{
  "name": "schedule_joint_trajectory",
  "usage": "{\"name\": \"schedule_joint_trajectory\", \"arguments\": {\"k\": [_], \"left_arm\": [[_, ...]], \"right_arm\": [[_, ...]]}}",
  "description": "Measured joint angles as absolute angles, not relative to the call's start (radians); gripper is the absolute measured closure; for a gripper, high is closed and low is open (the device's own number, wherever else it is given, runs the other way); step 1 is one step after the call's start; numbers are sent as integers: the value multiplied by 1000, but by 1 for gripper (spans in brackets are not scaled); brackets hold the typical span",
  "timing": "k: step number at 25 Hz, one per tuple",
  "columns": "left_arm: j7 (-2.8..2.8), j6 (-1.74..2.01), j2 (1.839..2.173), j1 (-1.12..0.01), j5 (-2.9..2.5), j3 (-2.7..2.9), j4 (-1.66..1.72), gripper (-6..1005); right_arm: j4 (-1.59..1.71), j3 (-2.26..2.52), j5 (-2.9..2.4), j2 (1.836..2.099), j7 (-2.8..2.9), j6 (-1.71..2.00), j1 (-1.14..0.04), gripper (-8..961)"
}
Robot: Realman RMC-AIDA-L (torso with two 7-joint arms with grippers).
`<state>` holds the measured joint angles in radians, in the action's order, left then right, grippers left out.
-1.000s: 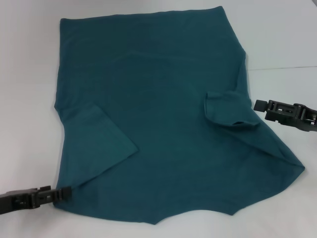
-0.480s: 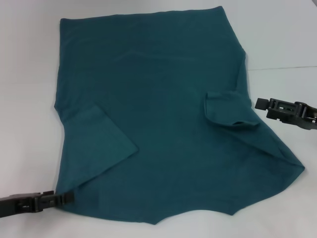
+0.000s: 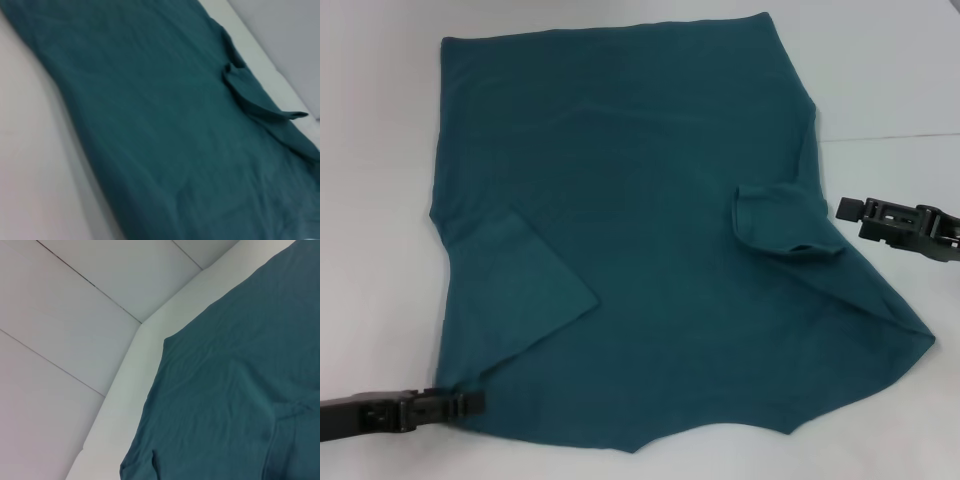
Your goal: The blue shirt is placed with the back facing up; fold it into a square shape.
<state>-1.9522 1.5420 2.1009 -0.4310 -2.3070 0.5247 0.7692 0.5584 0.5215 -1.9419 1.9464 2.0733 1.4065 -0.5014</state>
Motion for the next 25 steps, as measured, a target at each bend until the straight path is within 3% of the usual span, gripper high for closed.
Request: {"name": "schedule_joint_trajectory", "arguments": {"k": [25], "left_arm": [[-1990,1527,2091,-439,-2356,506,783,124]], "right_arm": [[555,521,-1945,1948,2075,1398,-492,54]]}}
